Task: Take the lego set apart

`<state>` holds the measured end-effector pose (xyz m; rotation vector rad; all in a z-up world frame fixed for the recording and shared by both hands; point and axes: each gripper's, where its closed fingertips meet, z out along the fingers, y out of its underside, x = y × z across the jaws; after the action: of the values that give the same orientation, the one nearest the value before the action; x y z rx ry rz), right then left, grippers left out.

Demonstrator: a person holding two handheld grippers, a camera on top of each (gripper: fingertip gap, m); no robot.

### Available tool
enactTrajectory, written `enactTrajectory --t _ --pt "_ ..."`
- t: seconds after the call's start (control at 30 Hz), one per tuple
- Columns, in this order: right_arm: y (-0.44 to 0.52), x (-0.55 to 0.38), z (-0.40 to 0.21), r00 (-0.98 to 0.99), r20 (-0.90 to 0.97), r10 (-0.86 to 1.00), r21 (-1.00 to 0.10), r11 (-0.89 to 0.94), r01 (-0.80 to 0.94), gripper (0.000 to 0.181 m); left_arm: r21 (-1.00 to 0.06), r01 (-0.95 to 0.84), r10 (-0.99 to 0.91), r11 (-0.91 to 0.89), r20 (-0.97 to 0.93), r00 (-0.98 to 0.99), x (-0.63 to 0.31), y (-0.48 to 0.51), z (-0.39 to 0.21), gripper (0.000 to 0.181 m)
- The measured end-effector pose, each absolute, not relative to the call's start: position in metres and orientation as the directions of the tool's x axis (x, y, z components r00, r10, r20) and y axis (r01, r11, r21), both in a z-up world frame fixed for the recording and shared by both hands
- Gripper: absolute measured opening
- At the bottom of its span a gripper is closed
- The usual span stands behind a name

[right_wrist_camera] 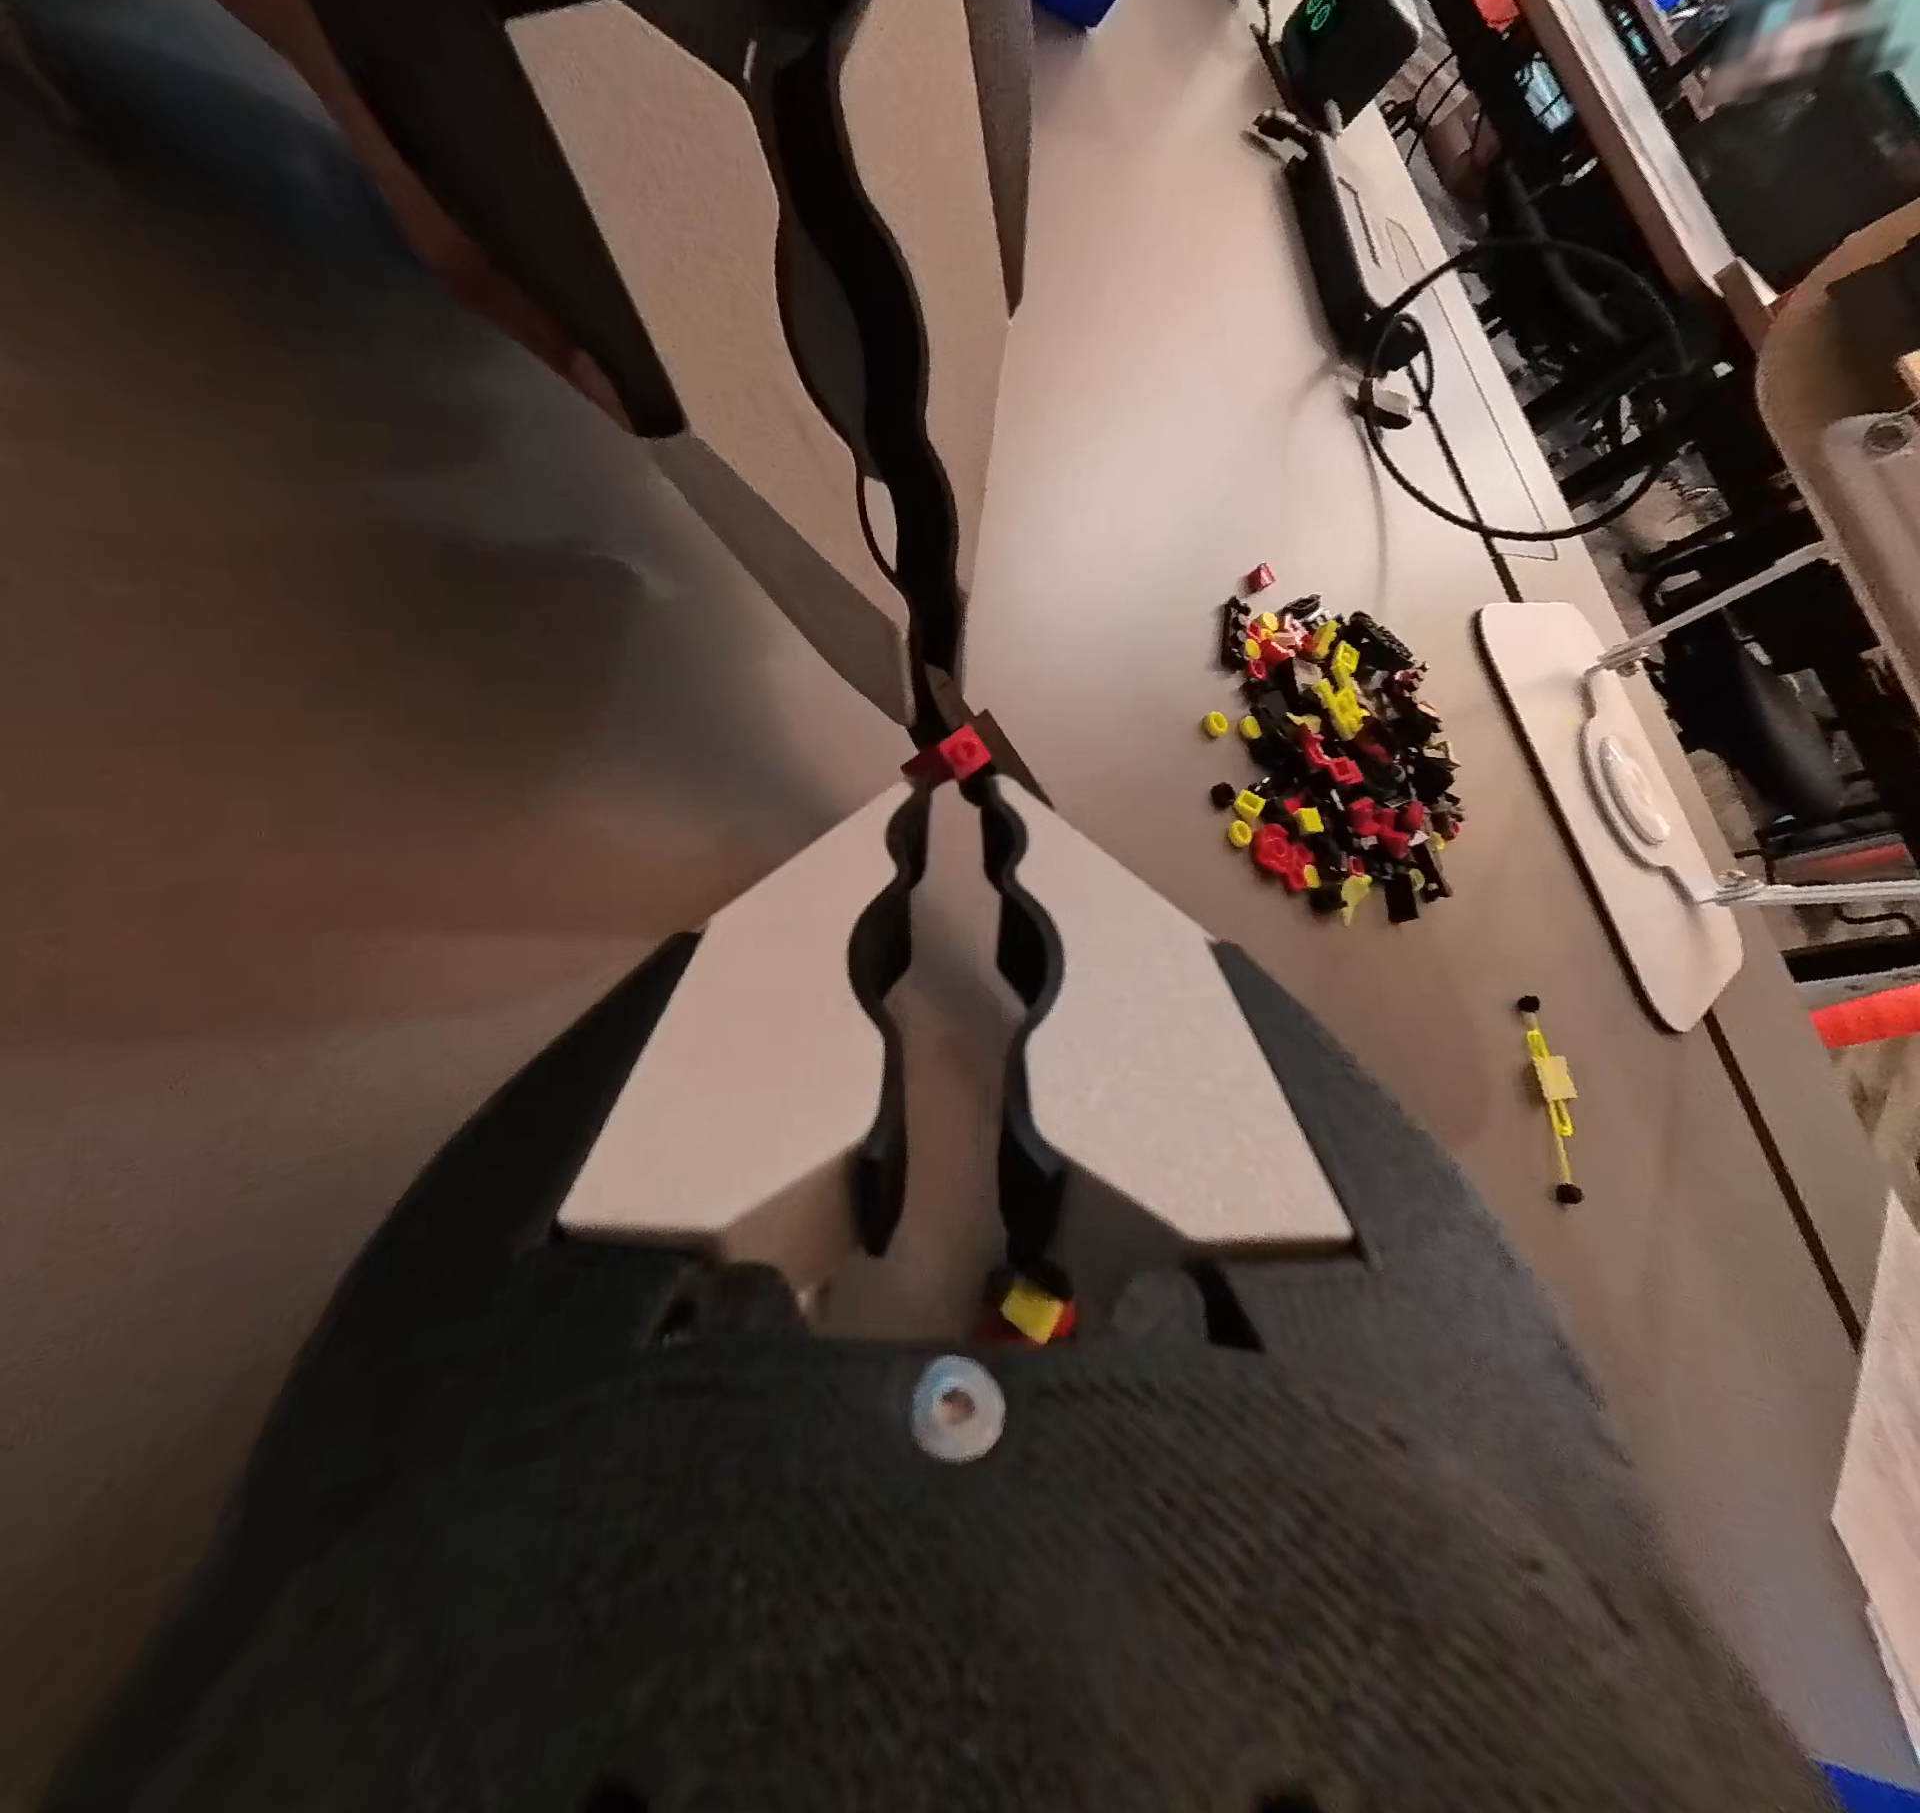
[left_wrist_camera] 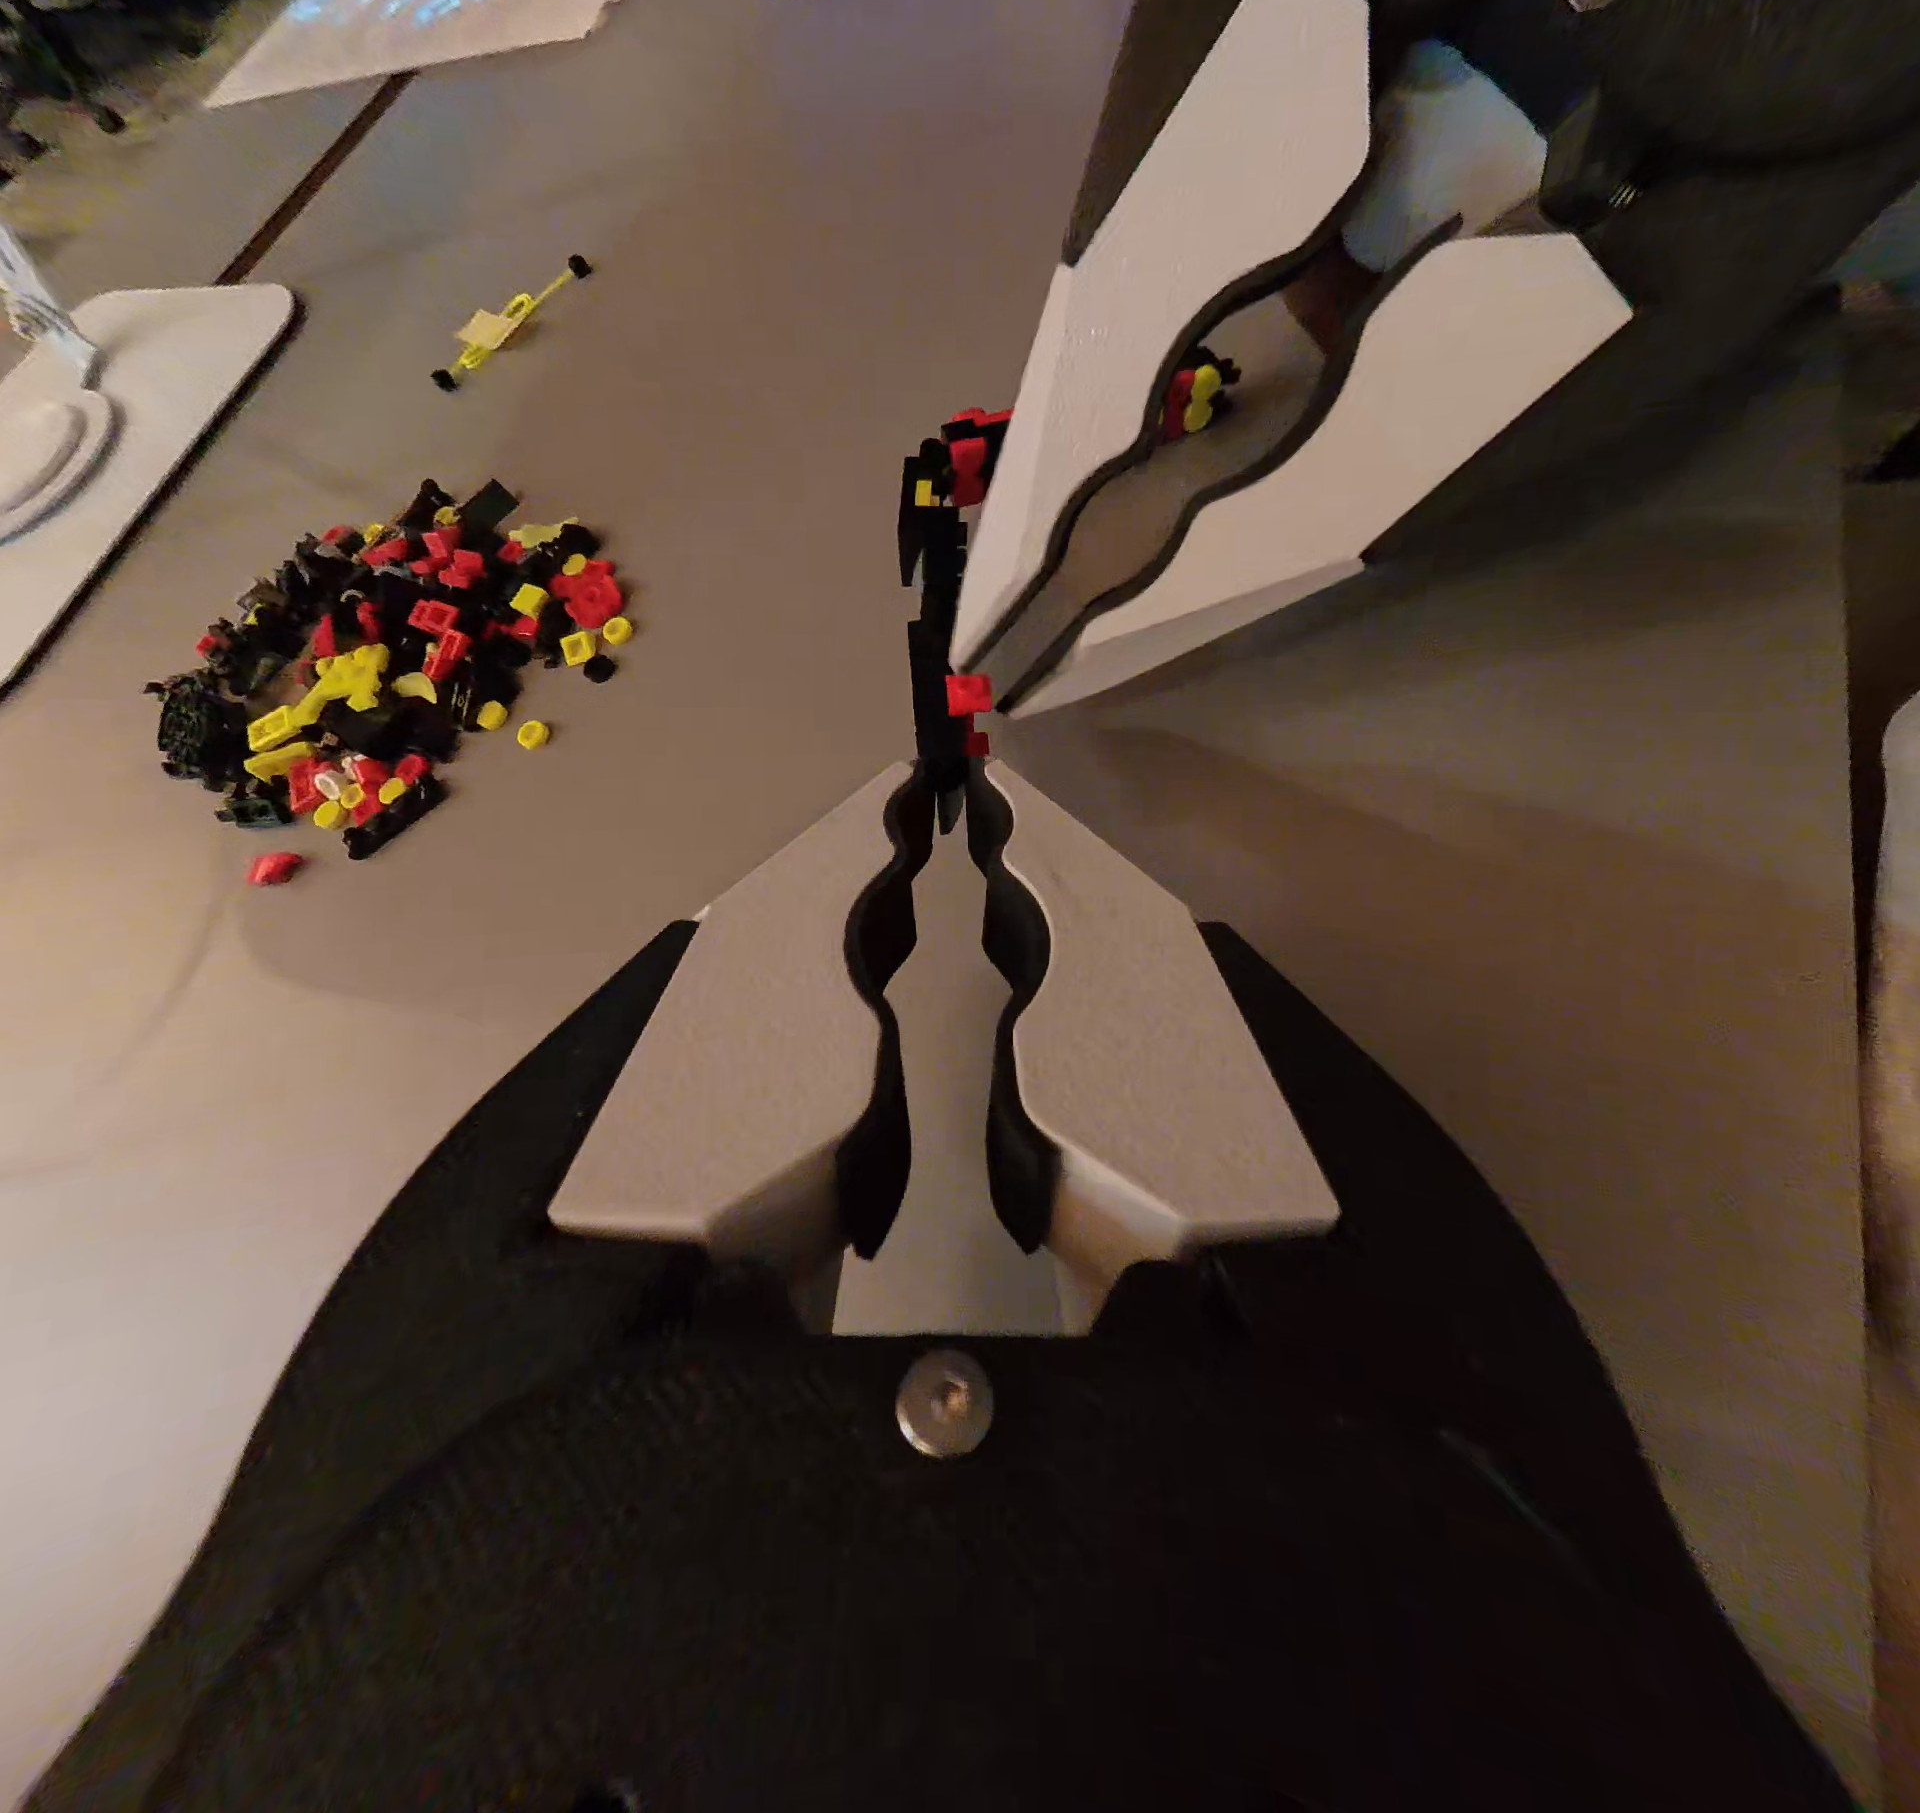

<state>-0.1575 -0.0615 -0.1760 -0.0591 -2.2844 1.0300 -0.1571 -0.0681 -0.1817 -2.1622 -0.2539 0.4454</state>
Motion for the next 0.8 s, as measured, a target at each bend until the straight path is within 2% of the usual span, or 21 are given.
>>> enactTrajectory --t 0.2,0.37,0.53,0.8 --pt "-0.0623 -0.1588 -0.1682 -0.796 0.522 0.307 -0.719 0.660 -0.217 0.016 -0.823 0.036 0.348 -0.567 -0.200 0.916 -0.1587 -0.0689 -0.1793 0.006" --pt "-0.0665 -0.1508 -0.1720 -0.809 0.533 0.248 -0.719 0.636 -0.279 0.021 -0.815 -0.023 0.309 -0.579 -0.245 0.919 -0.1544 -0.0660 -0.1792 0.006" --pt "-0.0647 -0.1498 -0.1693 -0.803 0.547 0.237 -0.718 0.626 -0.304 0.013 -0.796 -0.100 0.277 -0.597 -0.322 0.905 -0.1516 -0.0642 -0.1799 0.006" --pt "-0.0650 -0.1505 -0.1679 -0.725 0.659 0.198 -0.630 0.672 -0.390 0.006 -0.799 -0.116 0.277 -0.590 -0.335 0.900 -0.1524 -0.0630 -0.1776 0.006"
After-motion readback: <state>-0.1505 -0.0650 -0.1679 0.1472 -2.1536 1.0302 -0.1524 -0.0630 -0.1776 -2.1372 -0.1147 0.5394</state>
